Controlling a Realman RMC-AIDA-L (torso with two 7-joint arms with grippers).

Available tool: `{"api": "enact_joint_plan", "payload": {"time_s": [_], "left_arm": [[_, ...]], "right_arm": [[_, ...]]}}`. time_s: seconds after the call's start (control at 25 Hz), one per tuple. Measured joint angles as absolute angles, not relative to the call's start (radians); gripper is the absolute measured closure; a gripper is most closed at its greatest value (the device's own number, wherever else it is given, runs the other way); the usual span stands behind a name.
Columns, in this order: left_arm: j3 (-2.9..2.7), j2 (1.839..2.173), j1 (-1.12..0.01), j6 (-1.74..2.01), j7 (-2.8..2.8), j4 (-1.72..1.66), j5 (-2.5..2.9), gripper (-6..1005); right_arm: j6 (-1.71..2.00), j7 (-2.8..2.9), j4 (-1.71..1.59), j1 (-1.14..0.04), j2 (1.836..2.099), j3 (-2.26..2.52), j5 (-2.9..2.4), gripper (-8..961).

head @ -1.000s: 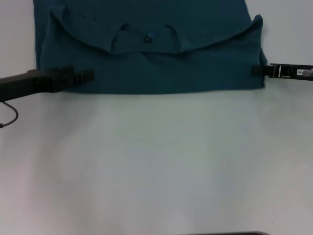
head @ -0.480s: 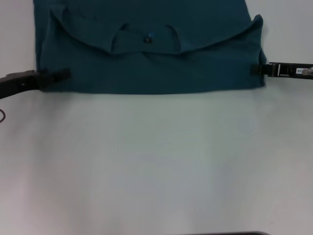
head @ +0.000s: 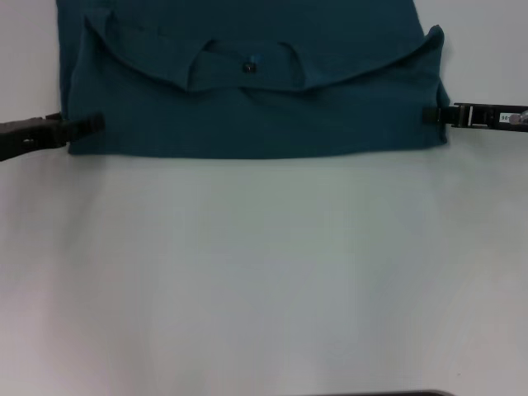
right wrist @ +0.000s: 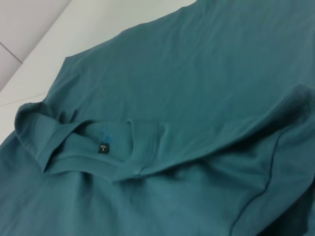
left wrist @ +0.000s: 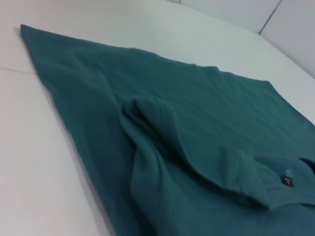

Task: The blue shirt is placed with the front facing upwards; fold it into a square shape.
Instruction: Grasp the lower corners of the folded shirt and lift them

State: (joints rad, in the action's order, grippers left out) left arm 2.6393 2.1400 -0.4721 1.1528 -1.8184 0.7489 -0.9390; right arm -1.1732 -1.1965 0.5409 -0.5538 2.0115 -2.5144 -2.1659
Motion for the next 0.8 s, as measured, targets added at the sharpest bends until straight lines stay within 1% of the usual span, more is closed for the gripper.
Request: {"api": "enact_joint_plan", "payload": {"time_s": [0.36,0.8], "left_arm": [[2.584,2.138,-0.473,1.129,-1.821,0.721,-0.928,140],[2.543,2.138,-0.472,1.133,-1.824,0.723,-0.928,201]], "right_arm": [[-1.172,-1.196,0.543,-0.555,2.011,-2.516,-2.166,905],[-1.17,-1.197,0.543,-0.557,2.011,-2.516,-2.163,903]]}}
